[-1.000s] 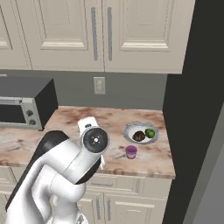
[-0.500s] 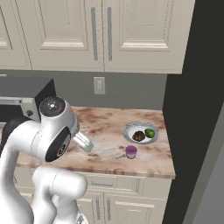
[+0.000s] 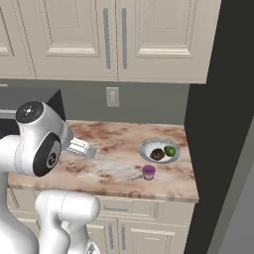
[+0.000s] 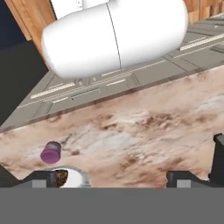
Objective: Pick the avocado and bread from the counter and place them on the plate. Then pick the jam from the cabinet and place it next to the plate. Lastly close the cabinet door.
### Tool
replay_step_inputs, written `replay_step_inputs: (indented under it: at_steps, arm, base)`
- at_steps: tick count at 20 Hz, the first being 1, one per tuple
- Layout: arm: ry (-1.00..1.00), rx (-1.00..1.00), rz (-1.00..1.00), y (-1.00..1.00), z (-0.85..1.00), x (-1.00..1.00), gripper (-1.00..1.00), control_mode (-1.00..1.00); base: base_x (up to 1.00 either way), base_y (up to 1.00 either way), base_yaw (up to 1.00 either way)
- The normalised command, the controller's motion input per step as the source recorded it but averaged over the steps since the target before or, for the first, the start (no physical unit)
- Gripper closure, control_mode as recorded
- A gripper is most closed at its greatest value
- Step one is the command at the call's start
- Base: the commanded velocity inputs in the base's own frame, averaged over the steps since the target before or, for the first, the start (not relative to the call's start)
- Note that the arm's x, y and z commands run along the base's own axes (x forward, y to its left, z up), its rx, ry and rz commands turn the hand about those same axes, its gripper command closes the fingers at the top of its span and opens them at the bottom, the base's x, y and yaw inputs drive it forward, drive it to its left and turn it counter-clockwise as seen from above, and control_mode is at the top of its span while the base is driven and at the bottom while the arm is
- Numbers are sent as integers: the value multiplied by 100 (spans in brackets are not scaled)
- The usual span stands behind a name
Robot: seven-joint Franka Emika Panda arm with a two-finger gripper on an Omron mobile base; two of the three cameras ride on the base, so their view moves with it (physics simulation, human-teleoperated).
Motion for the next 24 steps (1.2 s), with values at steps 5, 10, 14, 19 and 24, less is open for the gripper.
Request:
replay_step_inputs:
  at_steps: [5, 10, 14, 19, 24]
  arm:
    - [-15, -2, 3, 0, 0, -12, -100, -100]
    - [-7, -1, 1, 0, 0, -9, -100, 100]
    - [0, 0, 0, 0, 0, 0, -100, 100]
    - [0, 0, 0, 0, 0, 0, -100, 100]
    - [0, 0, 0, 0, 0, 0, -100, 100]
  base:
    - [0, 0, 0]
    - [-30, 2, 3]
    - [-62, 6, 4]
    - [-52, 4, 2]
    - [-49, 19, -1]
